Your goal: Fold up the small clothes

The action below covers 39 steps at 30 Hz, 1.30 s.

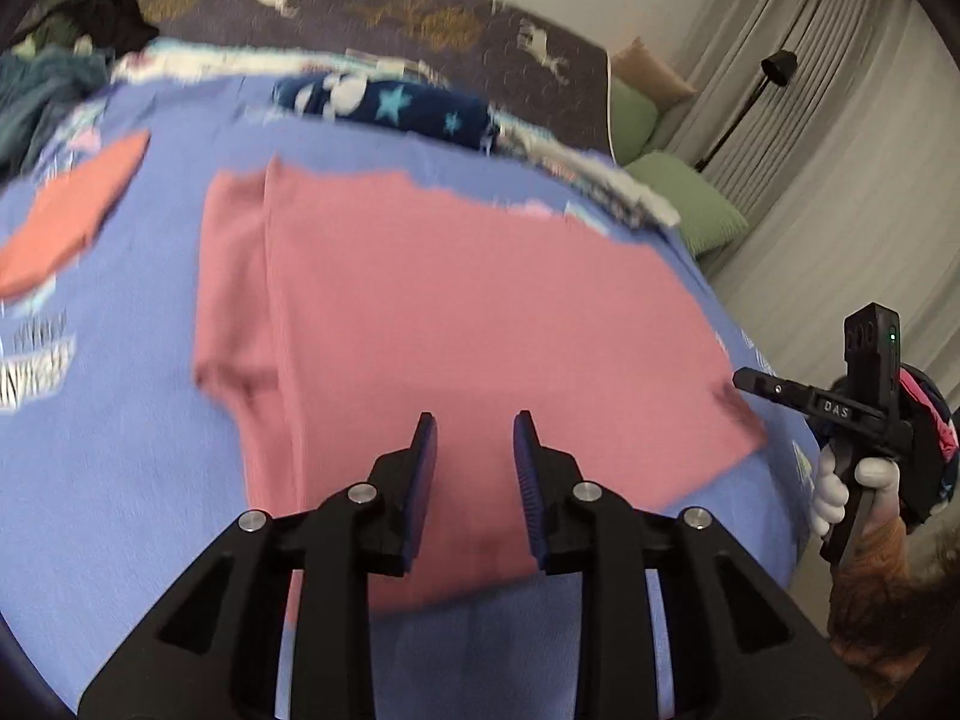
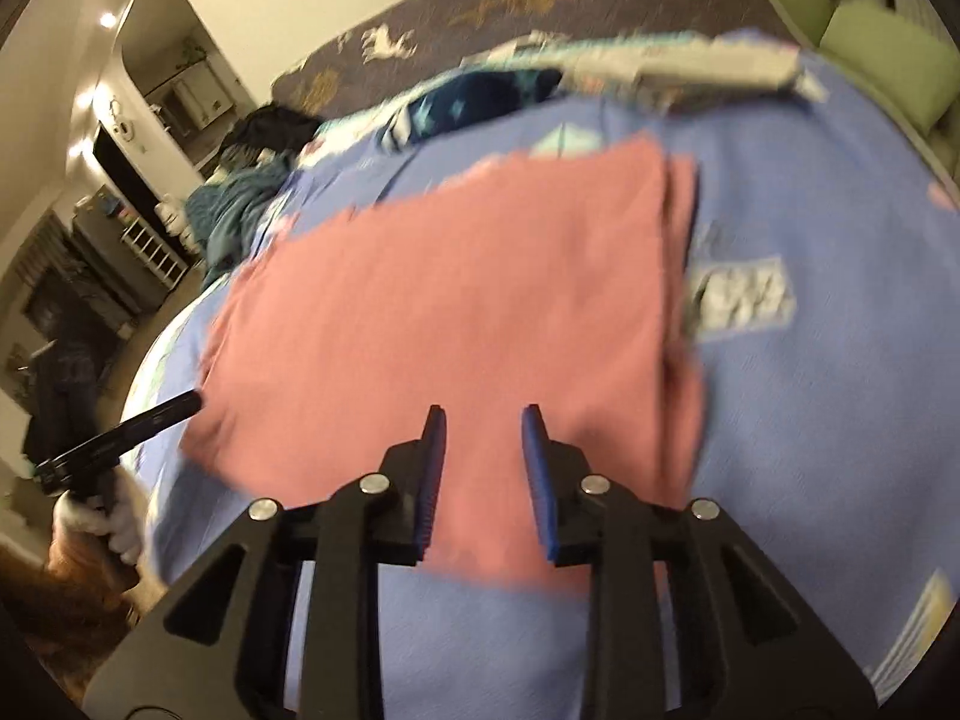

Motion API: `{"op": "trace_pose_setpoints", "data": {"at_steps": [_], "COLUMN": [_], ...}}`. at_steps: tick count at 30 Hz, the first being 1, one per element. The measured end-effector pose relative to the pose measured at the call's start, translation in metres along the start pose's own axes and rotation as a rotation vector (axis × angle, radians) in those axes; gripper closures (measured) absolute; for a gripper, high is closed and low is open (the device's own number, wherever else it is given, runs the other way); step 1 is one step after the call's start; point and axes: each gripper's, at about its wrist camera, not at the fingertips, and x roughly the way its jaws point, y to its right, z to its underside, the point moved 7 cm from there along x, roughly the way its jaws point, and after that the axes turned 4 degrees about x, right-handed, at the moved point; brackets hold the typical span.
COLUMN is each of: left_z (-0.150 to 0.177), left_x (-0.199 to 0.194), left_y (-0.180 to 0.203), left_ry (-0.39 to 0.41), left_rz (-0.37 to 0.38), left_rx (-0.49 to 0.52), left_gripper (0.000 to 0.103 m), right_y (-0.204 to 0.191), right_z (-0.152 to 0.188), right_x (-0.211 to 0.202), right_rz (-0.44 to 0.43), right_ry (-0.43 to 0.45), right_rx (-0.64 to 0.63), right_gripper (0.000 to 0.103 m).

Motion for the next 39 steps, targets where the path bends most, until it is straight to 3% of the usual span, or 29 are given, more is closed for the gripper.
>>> {"op": "trace_pose_setpoints", "data": {"at_steps": [5, 8, 9, 12, 16, 20, 23, 27, 33, 39], "left_z": [-0.032, -0.019, -0.015, -0.018, -0.035, -0.065, -0.079, -0.071, -0.068, -0.058], "left_x": [0.019, 0.046, 0.05, 0.039, 0.029, 0.027, 0.042, 0.07, 0.056, 0.024], "left_y": [-0.023, -0.058, -0.063, -0.07, -0.071, -0.074, -0.089, -0.113, -0.125, -0.131], "left_ry": [0.04, -0.053, -0.044, 0.011, 0.036, 0.091, 0.074, -0.018, 0.044, 0.094], "left_rz": [-0.026, -0.129, -0.099, -0.02, -0.07, -0.094, -0.166, -0.257, -0.174, -0.221], "left_rx": [-0.063, -0.128, -0.154, -0.205, -0.152, -0.11, -0.101, -0.107, -0.174, -0.18], "left_gripper": [0.073, 0.071, 0.073, 0.073, 0.073, 0.073, 0.073, 0.072, 0.071, 0.065], "right_y": [0.018, 0.034, 0.046, 0.042, 0.028, 0.02, 0.019, 0.035, 0.033, -0.002], "right_z": [-0.044, -0.047, -0.041, -0.039, -0.051, -0.088, -0.105, -0.095, -0.094, -0.091], "right_x": [0.025, 0.054, 0.068, 0.068, 0.062, 0.065, 0.076, 0.116, 0.115, 0.096], "right_rz": [0.006, 0.099, 0.137, 0.128, 0.154, 0.185, 0.183, 0.246, 0.262, 0.233], "right_ry": [0.033, 0.002, -0.035, -0.005, -0.008, 0.044, 0.051, -0.06, -0.038, -0.008], "right_rx": [0.048, 0.052, 0.065, 0.013, -0.057, -0.112, -0.112, -0.087, -0.092, -0.142], "right_gripper": [0.076, 0.074, 0.076, 0.076, 0.074, 0.069, 0.064, 0.056, 0.055, 0.054]}}
